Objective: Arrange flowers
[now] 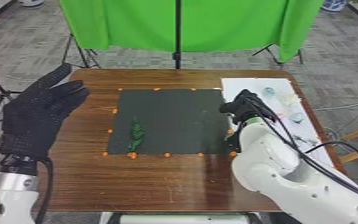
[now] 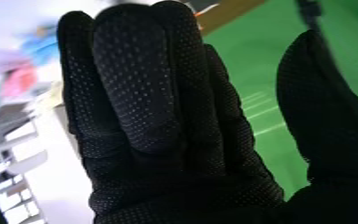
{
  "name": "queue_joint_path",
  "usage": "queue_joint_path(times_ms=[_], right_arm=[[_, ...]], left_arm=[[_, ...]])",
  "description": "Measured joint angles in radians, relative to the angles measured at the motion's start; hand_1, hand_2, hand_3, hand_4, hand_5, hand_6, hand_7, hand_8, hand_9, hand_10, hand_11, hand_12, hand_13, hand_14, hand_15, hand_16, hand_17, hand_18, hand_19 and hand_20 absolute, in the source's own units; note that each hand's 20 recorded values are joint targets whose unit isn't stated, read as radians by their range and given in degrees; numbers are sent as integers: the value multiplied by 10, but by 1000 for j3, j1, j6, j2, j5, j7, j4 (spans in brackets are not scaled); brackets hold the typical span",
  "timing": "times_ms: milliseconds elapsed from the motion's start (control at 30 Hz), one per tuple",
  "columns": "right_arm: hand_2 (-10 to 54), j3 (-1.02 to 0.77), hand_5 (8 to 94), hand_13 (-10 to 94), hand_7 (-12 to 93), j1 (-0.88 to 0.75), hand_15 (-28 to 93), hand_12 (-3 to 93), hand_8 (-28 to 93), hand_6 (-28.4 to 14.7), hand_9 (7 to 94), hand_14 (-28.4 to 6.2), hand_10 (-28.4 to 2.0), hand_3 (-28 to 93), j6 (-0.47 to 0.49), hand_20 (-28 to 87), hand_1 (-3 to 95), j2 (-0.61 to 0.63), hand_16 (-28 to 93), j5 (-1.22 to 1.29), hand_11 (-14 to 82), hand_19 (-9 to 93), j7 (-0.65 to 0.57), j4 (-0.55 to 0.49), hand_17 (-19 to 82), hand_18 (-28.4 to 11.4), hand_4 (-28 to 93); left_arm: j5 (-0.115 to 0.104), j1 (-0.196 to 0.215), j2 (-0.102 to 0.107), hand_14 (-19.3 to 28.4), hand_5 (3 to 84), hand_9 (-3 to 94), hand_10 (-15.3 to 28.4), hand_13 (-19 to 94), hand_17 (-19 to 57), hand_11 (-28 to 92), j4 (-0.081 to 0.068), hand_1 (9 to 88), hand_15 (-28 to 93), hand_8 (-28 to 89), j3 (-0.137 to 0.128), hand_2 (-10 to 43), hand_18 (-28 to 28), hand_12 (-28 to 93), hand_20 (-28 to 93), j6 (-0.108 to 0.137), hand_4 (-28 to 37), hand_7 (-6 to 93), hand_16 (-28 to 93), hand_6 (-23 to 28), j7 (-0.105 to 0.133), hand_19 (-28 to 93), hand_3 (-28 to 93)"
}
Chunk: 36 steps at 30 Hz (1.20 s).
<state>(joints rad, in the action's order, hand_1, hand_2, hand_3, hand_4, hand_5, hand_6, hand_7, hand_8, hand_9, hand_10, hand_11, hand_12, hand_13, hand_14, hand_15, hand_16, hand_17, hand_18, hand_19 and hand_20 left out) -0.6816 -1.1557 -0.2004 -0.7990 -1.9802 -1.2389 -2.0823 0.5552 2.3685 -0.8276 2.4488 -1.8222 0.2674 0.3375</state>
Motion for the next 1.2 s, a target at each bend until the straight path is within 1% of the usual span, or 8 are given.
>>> queue_joint_path(times_ms=[233,400,633,900,1067,1200], right_arm=[[-18,-176,578,875,99,-155,537,151,-108,-62,832,-109,-184,699,12,-283,339,120,158,-9,217,902,-3,-53,535,-210,-200],[-21,-311,579,876,95,-298,535,151,-108,-62,836,-109,-183,698,25,-283,341,167,159,-59,215,902,-25,-74,535,-210,-198],[-27,-457,610,874,98,-487,531,151,-104,-66,835,-105,-180,696,38,-283,346,192,159,-103,215,901,-43,-96,532,-208,-197],[-36,-576,611,877,97,-653,532,154,-103,-70,840,-101,-176,695,38,-283,359,196,162,-185,219,903,-61,-135,534,-205,-196],[-51,-627,556,880,85,-709,534,155,-103,-73,836,-98,-175,699,63,-283,372,195,165,-181,221,904,-80,-137,538,-202,-195],[-63,-664,520,878,82,-729,536,154,-101,-74,828,-98,-178,695,133,-283,382,187,167,-146,221,905,-95,-132,539,-202,-196]], left_arm=[[0,1,2,284,372,342,219,231,-104,295,0,240,509,-105,5,65,242,117,168,0,-203,162,-87,97,4,547,791],[0,9,1,283,372,342,219,231,-104,295,-1,240,510,-105,6,64,242,117,167,1,-202,162,-87,98,12,547,793],[0,20,1,284,372,342,219,232,-105,296,-1,240,510,-105,7,63,242,117,167,4,-203,162,-88,97,25,547,793],[0,23,1,282,372,342,219,231,-105,295,0,239,508,-105,8,62,242,117,166,4,-203,162,-87,97,32,547,795],[0,23,1,283,372,343,219,232,-105,295,-1,240,510,-105,11,62,242,117,166,4,-203,163,-86,97,32,546,794],[0,22,1,284,372,342,219,232,-105,294,-1,241,510,-105,13,62,242,117,166,4,-203,162,-87,97,32,546,794]])
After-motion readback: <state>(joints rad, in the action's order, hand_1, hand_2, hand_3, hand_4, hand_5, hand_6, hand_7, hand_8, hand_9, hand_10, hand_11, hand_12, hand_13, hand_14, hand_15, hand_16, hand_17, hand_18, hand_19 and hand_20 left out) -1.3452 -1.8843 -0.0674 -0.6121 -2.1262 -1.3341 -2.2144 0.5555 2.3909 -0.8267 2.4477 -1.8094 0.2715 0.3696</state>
